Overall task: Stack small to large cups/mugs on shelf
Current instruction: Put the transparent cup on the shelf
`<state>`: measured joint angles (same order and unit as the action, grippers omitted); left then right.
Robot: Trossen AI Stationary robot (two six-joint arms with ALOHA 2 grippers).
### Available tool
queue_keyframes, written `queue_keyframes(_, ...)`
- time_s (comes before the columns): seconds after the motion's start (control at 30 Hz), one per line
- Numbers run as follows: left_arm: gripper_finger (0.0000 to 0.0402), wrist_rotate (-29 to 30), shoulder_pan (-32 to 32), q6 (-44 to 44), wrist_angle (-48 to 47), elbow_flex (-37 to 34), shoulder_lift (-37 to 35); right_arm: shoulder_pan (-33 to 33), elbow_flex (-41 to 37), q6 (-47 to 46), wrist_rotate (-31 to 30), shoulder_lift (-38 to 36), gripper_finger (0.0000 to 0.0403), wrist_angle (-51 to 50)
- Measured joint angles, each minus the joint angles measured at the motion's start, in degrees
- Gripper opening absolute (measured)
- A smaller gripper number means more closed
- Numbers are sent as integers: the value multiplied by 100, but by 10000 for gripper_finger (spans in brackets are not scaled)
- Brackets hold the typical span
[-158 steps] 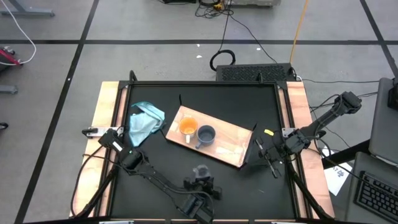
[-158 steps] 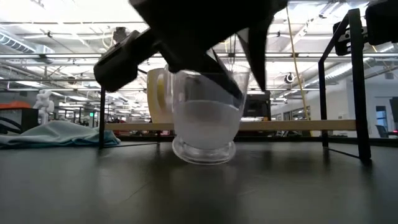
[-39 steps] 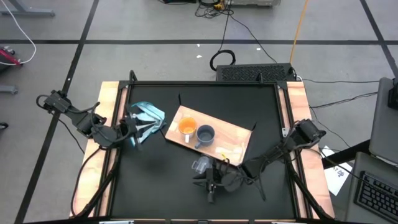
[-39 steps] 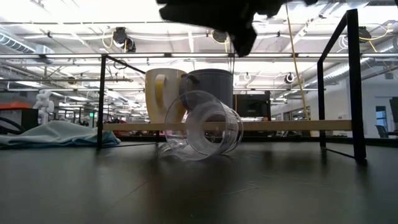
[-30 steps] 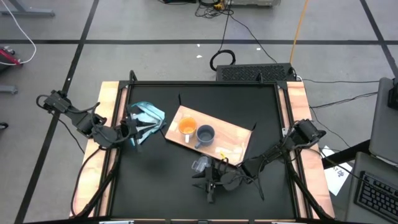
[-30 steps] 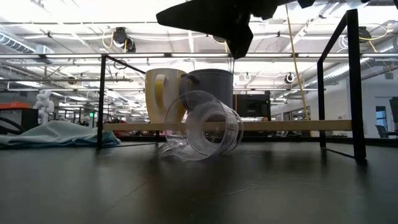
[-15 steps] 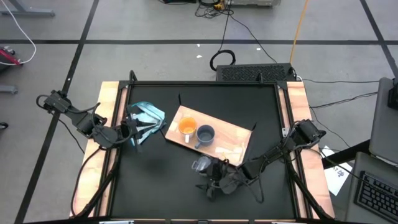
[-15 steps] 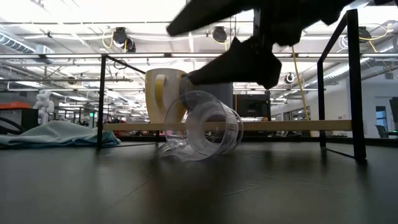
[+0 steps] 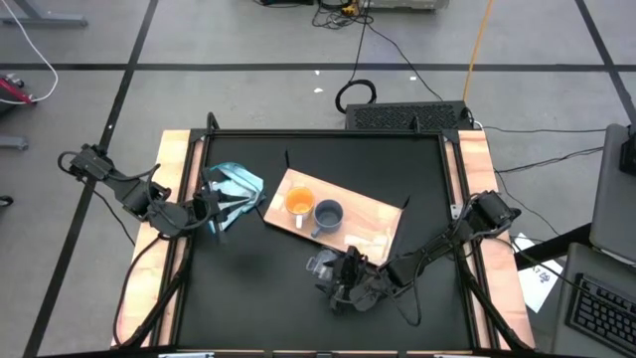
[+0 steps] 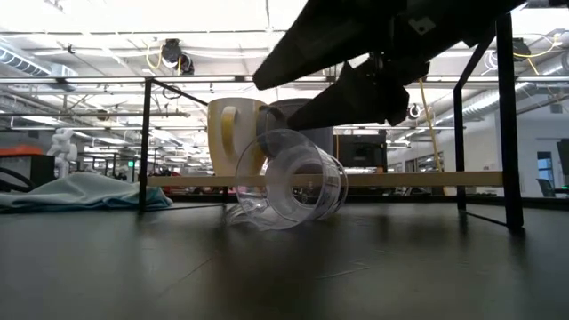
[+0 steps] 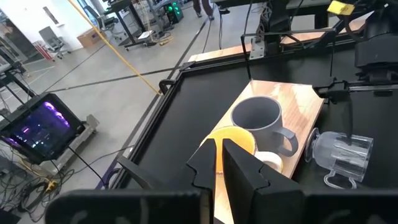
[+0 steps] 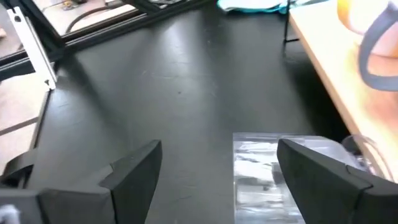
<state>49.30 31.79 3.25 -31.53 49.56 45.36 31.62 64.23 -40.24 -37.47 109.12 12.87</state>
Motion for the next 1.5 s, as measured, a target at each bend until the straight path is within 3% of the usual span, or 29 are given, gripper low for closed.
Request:
queue_keyframes(0.5,31,-136,0,51,-2,0,0,659,595,-36,-1529,7,311,-1061)
queue_keyframes(0.8,31,-246,0,70,2,2,-2,804,599,-508,-1502,340,311,-1168)
queue_keyframes(1.5,31,-409,2,175,4,2,0,388,601,-1310,-1324,523,311,-1809)
